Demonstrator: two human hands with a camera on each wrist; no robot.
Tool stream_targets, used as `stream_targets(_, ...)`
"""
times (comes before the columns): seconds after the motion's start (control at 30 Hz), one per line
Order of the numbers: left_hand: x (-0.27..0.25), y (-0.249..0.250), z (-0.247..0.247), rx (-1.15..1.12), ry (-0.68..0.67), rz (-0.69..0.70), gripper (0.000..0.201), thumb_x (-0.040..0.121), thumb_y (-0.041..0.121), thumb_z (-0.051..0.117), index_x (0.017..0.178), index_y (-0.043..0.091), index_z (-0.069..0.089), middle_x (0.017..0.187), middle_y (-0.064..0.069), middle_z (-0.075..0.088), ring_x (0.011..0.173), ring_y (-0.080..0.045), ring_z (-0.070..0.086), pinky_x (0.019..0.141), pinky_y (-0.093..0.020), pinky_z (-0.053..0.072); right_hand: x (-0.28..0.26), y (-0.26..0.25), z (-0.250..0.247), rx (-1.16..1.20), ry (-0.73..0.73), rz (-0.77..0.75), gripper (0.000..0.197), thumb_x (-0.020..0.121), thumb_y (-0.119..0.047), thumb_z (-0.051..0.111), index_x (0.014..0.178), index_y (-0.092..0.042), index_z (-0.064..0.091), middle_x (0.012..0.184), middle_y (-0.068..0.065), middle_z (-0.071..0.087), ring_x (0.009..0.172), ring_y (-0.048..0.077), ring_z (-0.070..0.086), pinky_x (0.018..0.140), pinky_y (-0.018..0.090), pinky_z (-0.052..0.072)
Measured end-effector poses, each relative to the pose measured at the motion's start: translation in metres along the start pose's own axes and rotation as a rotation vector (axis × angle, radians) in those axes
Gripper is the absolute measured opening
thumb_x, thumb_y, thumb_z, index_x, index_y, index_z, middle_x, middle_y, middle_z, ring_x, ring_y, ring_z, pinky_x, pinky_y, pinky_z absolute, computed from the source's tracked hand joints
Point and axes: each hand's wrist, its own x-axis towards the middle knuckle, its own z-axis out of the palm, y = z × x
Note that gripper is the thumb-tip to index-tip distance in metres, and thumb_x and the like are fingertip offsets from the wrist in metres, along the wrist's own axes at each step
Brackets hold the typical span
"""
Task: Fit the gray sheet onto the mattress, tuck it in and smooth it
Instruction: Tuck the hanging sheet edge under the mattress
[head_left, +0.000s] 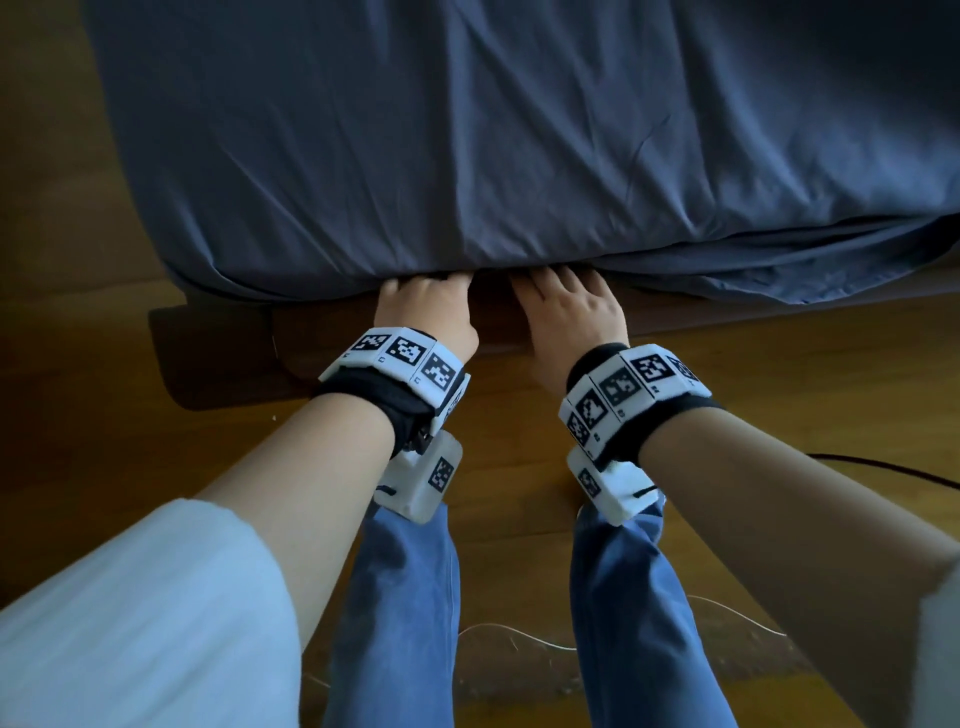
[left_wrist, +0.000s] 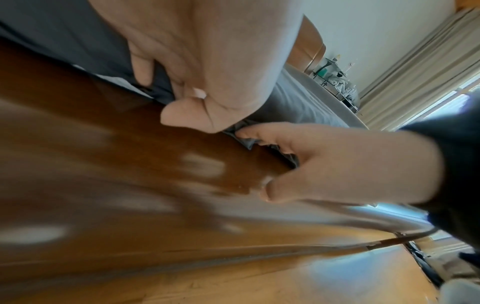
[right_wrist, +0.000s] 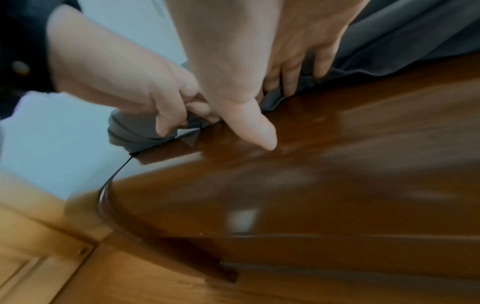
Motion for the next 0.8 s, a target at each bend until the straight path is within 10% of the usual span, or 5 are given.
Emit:
stream_targets(0.23,0.009,0.001,-0.002,-0.046,-0.049,-0.035,0.041,0.086,0.009,0.043,0.125,0.021,0.049,0.128,-0.008,0.058,0.122,-0.028,0.049,0.101,-0.039,0.031,0.032,-0.016,-0.022,-0.007,-0.148,0.149,0.035,0.083,-0.026,0.056,0.118,-0.024,0.058,0.126,0.001,0.059,0.126,0.022,0.047,0.112,0.038,0.02)
stream_targets(0.5,0.01,0.003,0.003,-0.028,-0.009,-0.048,0.042,0.09,0.006,0.038,0.126,0.025,0.048,0.128,-0.006,0.057,0.123,-0.028,0.048,0.103,-0.041,0.029,0.007,0.027,-0.016,0.154,-0.189,-0.057,0.077,0.084,-0.026,0.058,0.149,-0.03,0.015,0.155,0.001,0.025,0.143,0.023,0.021,0.117,0.037,0.011)
stream_targets(0.8,0.006,0.013,0.01,0.056,0.079,-0.089,0.042,0.085,0.006,0.047,0.122,0.024,0.049,0.106,-0.006,0.066,0.112,-0.027,0.055,0.108,-0.043,0.023,-0.039,0.103,-0.008,0.137,-0.018,0.171,0.076,0.08,-0.024,0.063,0.146,-0.028,0.027,0.151,-0.004,0.03,0.14,0.02,0.025,0.116,0.037,0.013)
